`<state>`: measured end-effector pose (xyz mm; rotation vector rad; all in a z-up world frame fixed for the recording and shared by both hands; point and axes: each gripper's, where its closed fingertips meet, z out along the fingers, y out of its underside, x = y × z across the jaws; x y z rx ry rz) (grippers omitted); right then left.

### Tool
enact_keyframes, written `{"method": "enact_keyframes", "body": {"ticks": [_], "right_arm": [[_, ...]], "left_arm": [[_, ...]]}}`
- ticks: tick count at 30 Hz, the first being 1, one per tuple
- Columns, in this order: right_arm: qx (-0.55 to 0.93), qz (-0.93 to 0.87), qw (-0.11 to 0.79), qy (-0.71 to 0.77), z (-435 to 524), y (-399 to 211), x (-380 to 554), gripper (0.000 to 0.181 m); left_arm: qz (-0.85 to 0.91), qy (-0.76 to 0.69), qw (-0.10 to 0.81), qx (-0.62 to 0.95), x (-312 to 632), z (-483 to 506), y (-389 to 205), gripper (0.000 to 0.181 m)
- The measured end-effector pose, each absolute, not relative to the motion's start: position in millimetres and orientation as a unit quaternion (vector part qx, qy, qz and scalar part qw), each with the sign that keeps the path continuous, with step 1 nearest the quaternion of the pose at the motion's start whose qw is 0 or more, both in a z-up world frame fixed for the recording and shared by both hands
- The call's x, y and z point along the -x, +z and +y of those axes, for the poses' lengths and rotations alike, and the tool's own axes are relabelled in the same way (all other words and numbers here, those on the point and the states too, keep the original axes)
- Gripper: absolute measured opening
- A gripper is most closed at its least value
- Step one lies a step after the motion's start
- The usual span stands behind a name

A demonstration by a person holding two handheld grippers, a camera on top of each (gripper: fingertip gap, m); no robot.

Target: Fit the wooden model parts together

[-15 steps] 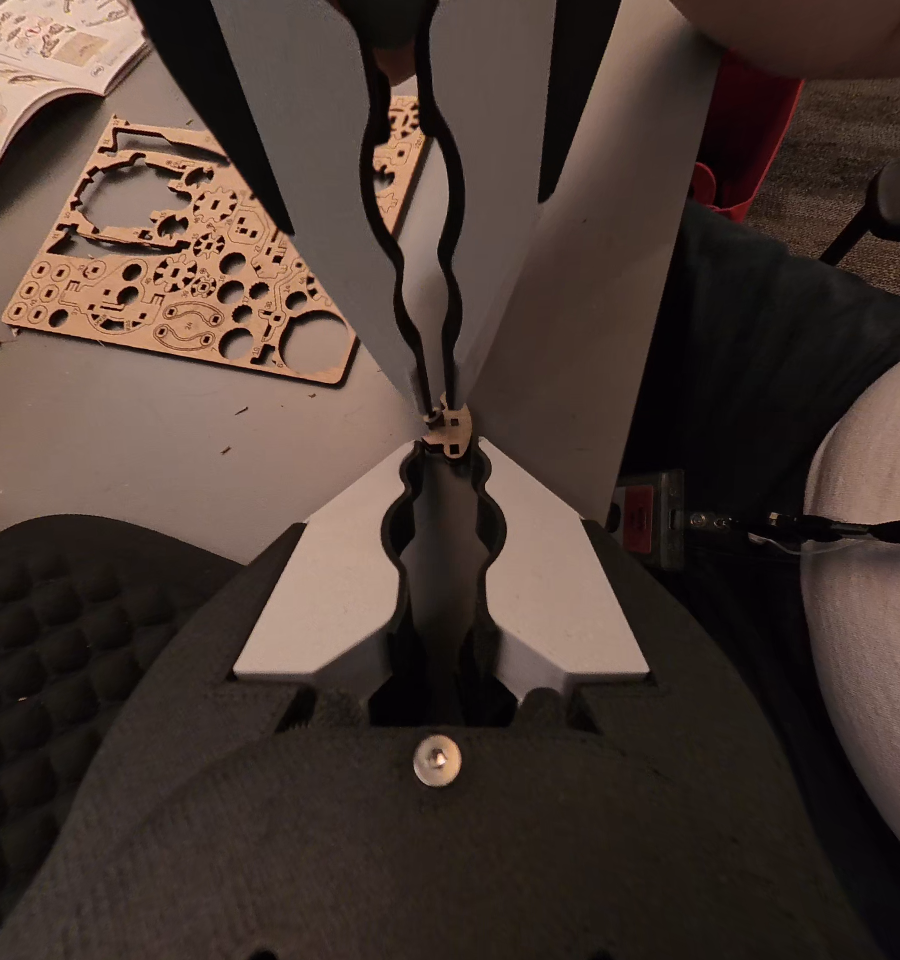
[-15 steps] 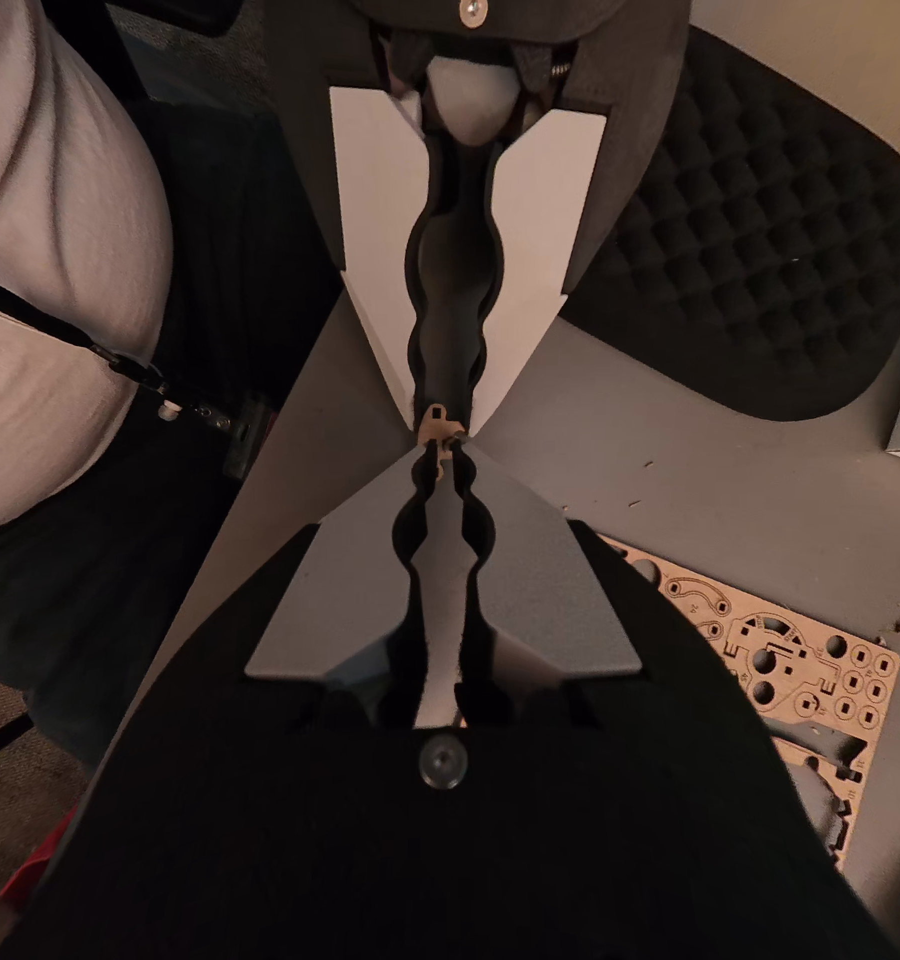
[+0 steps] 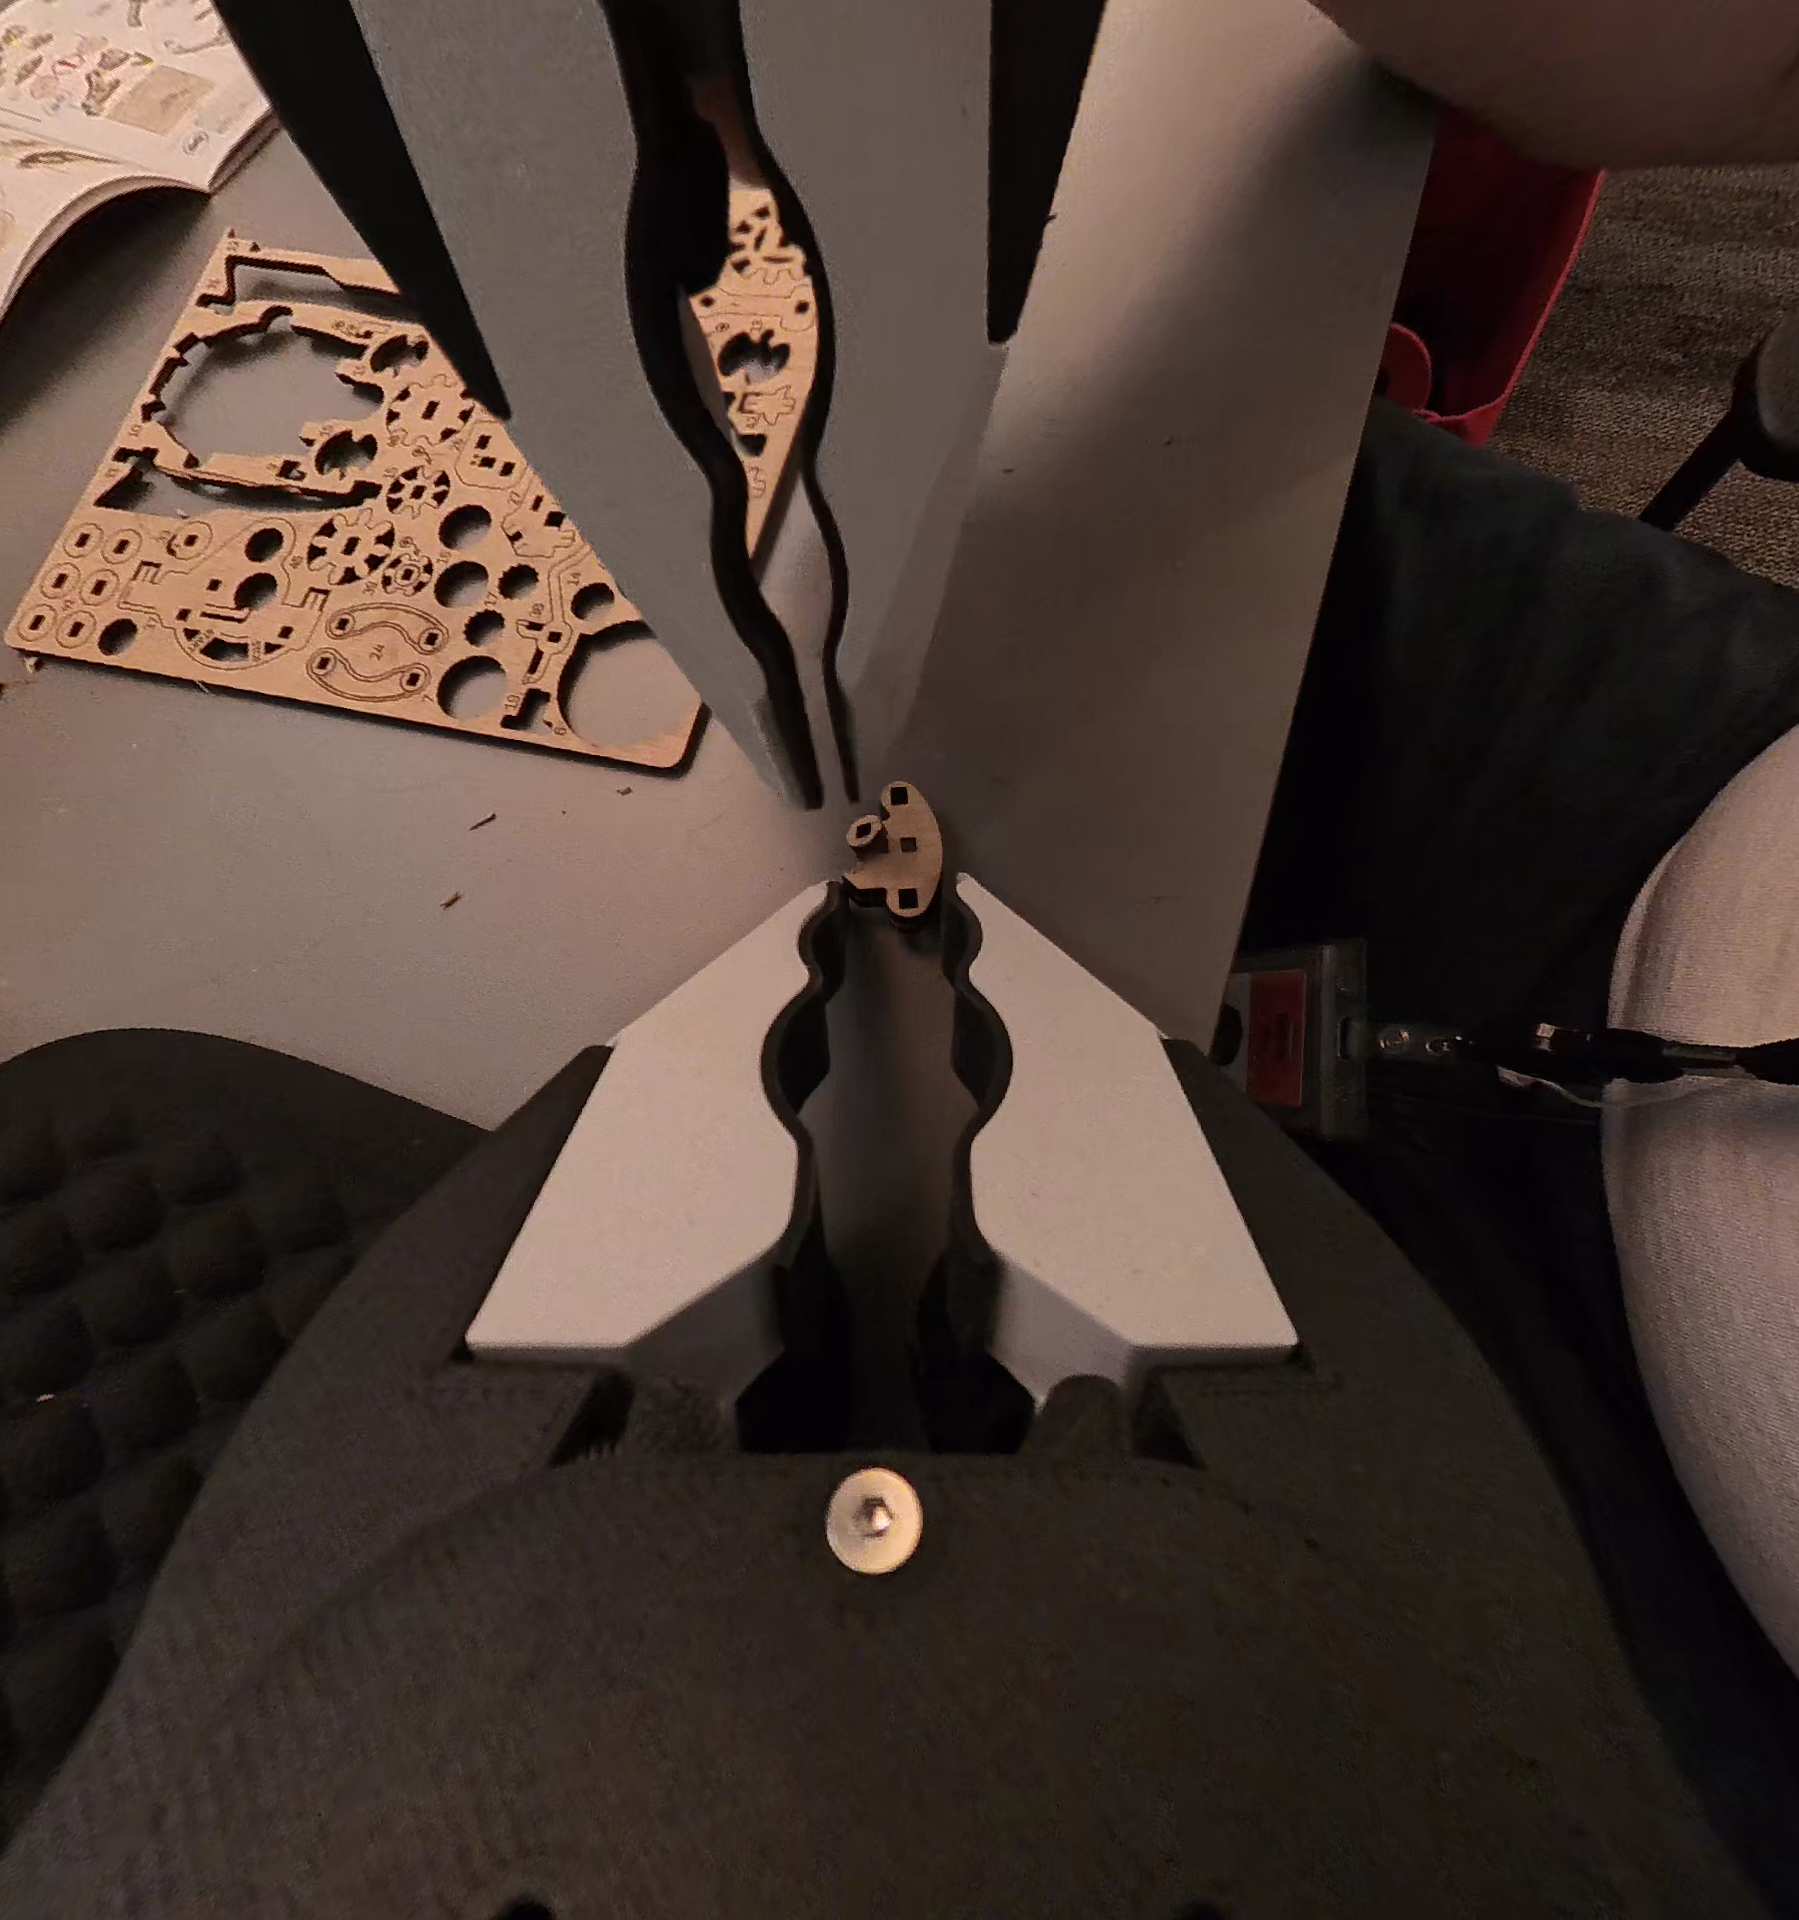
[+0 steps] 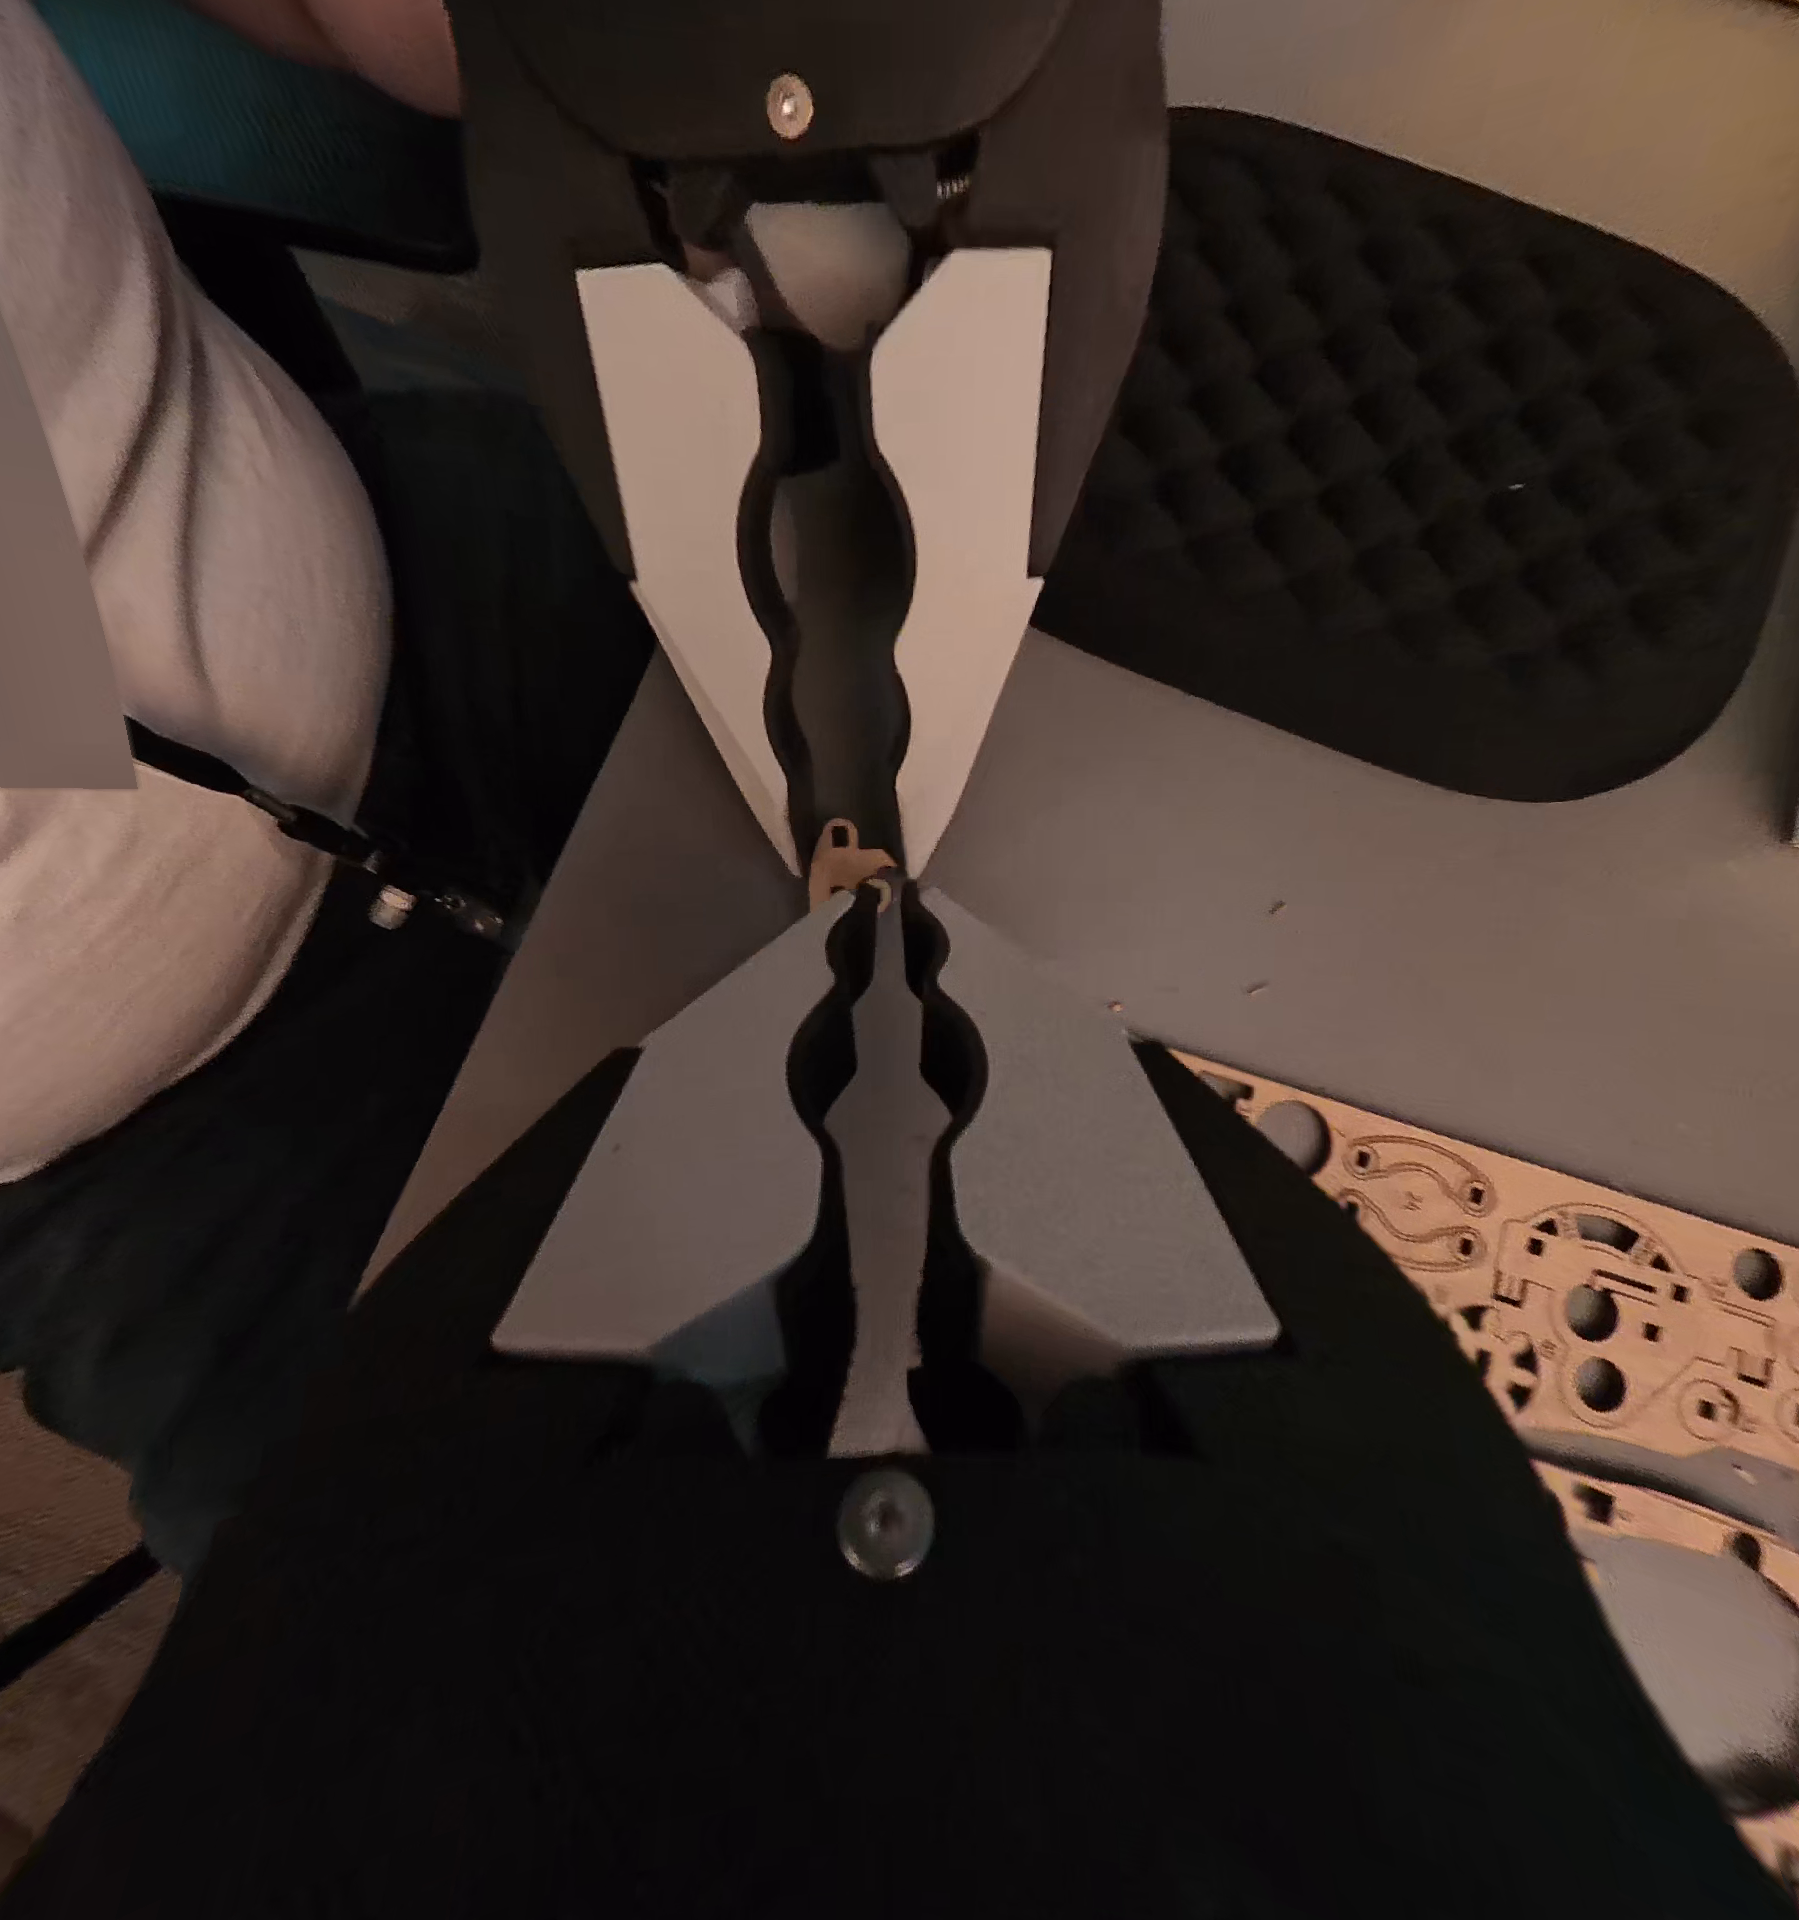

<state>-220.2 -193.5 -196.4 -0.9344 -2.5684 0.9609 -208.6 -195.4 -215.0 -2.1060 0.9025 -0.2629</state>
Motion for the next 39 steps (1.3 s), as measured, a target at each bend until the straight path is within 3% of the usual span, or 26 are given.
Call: {"method": "enact_keyframes", "body": {"ticks": [12, 39], "right_arm": [[0.342, -0.870, 0.077, 0.348, -197.6, -203.0, 218.5, 0.008], [0.325, -0.880, 0.094, 0.332, -200.8, -203.2, 215.2, 0.003]], "left_arm": [[0.357, -0.105, 0.405, 0.835, 208.5, -195.3, -214.9, 0.017], [0.357, -0.105, 0.405, 0.835, 208.7, -195.2, -214.9, 0.017]]}}
